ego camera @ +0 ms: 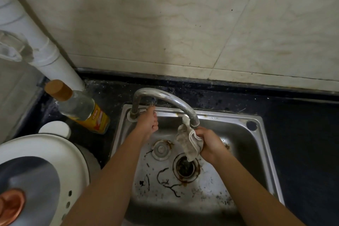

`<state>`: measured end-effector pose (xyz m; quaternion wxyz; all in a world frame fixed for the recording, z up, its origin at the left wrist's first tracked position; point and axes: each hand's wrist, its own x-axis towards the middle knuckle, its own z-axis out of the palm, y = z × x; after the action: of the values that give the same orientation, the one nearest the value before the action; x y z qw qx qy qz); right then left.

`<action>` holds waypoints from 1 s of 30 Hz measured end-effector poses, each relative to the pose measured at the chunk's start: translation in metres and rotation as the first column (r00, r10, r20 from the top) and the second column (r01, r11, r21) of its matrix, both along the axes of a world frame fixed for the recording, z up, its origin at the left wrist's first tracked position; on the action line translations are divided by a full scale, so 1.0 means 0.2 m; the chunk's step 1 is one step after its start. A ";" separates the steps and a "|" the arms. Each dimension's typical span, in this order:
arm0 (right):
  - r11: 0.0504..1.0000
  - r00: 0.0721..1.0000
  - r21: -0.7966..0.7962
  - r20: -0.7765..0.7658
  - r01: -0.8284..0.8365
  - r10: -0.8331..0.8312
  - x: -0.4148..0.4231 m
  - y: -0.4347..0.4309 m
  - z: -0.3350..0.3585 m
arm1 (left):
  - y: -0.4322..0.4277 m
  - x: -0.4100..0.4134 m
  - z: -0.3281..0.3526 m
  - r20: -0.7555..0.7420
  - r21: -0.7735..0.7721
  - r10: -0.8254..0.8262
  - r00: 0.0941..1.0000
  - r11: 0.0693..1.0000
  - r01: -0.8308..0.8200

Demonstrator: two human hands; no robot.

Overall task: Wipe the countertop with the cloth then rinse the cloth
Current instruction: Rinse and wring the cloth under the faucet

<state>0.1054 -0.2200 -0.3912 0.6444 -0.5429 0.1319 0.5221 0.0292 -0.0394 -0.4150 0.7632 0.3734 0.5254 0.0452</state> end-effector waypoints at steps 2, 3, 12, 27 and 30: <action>1.000 1.000 0.006 -0.001 -0.007 0.007 0.00 0.00 0.00 | 0.00 0.00 0.00 -0.015 0.031 -0.037 0.999 0.999 0.037; 1.000 1.000 0.014 -0.003 -0.009 0.009 0.00 0.01 0.01 | 0.00 -0.01 0.00 -0.020 0.044 -0.053 0.998 0.998 0.054; 1.000 0.999 0.024 -0.032 -0.008 0.009 -0.01 0.02 0.03 | -0.02 -0.04 0.02 -0.003 0.106 -0.127 0.992 0.986 0.127; 0.996 0.991 0.033 -0.101 0.089 -0.085 -0.01 0.02 0.03 | -0.09 -0.07 0.01 -0.138 0.221 -0.159 0.978 0.957 0.187; 0.994 0.987 0.048 -0.133 0.099 -0.092 0.00 0.00 0.04 | -0.18 -0.09 0.02 -0.168 0.255 -0.190 0.967 0.939 0.229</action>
<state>0.1048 -0.2194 -0.3837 0.6731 -0.4828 0.1856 0.5285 0.0116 -0.0744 -0.4109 0.6658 0.5310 0.5240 0.0090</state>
